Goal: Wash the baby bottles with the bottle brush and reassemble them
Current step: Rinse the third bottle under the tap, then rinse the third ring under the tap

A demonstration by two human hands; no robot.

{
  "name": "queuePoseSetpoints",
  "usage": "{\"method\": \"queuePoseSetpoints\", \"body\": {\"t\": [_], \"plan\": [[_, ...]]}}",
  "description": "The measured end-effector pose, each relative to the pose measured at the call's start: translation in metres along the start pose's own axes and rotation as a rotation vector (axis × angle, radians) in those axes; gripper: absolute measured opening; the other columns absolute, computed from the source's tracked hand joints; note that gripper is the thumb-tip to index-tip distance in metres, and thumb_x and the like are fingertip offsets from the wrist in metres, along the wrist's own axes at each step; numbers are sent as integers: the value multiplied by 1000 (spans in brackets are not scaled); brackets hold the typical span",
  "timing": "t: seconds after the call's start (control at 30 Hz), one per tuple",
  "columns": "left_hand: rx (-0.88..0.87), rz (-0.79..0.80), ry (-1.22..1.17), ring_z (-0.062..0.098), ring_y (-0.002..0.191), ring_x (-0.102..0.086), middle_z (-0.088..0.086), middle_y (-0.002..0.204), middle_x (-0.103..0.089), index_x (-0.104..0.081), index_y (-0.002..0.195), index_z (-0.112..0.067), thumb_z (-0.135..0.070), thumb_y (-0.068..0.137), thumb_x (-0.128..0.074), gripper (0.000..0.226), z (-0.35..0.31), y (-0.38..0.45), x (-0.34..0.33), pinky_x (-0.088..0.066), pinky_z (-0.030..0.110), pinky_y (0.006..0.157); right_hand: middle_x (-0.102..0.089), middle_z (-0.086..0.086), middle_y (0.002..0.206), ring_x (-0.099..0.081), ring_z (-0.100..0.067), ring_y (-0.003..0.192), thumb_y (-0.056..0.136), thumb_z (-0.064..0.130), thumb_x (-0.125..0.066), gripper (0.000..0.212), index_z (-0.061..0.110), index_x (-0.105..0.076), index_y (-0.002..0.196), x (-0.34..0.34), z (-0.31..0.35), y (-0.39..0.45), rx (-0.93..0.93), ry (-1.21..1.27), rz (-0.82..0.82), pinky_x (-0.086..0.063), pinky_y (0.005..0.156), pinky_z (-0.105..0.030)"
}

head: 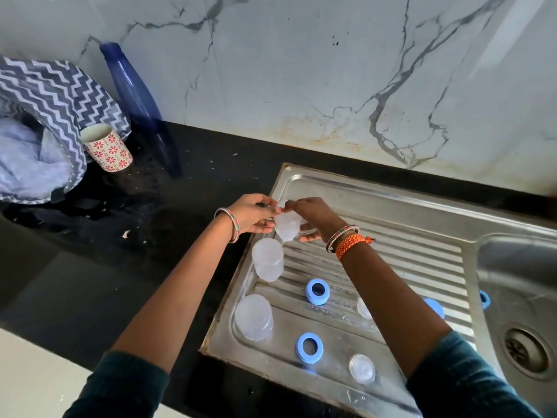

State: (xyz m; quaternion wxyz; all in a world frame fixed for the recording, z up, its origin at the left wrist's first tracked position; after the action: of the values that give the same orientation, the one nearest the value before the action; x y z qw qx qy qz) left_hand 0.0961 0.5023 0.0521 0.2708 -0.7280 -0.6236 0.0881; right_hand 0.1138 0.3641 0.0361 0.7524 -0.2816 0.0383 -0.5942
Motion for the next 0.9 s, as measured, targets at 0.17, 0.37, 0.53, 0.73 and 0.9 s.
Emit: {"method": "queuePoseSetpoints", "body": {"t": [0.17, 0.37, 0.53, 0.73, 0.9], "plan": [[40, 13, 72, 24, 97, -62, 10, 106, -62, -59, 102, -16, -24, 91, -61, 14, 0, 0, 1, -56, 34, 75, -58, -13, 113, -55, -29, 102, 91, 34, -58, 30, 10, -57, 109, -2, 0, -5, -23, 79, 57, -46, 81, -36], [-14, -68, 58, 18, 93, -62, 5, 101, -63, -59, 102, -17, -21, 95, -55, 10, -25, -20, 12, -53, 32, 76, -54, -11, 122, -50, -28, 113, 92, 37, -56, 38, 9, -55, 117, 17, 14, -22, 43, 144, 7, -43, 90, -41], [-195, -196, 72, 13, 84, -61, -1, 95, -61, -59, 102, -17, -16, 95, -53, 9, -79, -55, 1, -53, 26, 69, -55, -8, 112, -51, -23, 106, 96, 27, -53, 25, 10, -59, 113, 55, 39, -61, 180, 163, -65, -46, 89, -39], [-436, -181, 5, 8, 68, -60, -2, 85, -64, -59, 81, -23, -13, 96, -49, 21, -132, -68, -125, -51, 25, 56, -65, -5, 100, -62, -14, 88, 96, 21, -54, 17, 11, -64, 105, 149, 5, -115, 288, 102, -186, -55, 77, -33], [-298, 132, 28, 6, 65, -59, -3, 80, -61, -56, 76, -25, -10, 95, -48, 25, -112, -32, -323, -49, 20, 47, -72, -16, 89, -66, -21, 75, 91, 21, -60, 17, 19, -65, 74, 281, -114, -125, 122, -116, -387, -55, 68, -35]]}}
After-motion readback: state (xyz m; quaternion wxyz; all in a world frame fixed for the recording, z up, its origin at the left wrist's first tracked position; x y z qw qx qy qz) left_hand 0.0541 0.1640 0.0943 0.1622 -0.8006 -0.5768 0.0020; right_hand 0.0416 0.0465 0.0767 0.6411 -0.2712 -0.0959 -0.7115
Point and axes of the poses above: each hand's wrist, its own y-axis towards the middle knuckle, its own x-axis out of the back of the hand, z = x × y, the point moved 8 cm from there along y, towards the middle knuckle
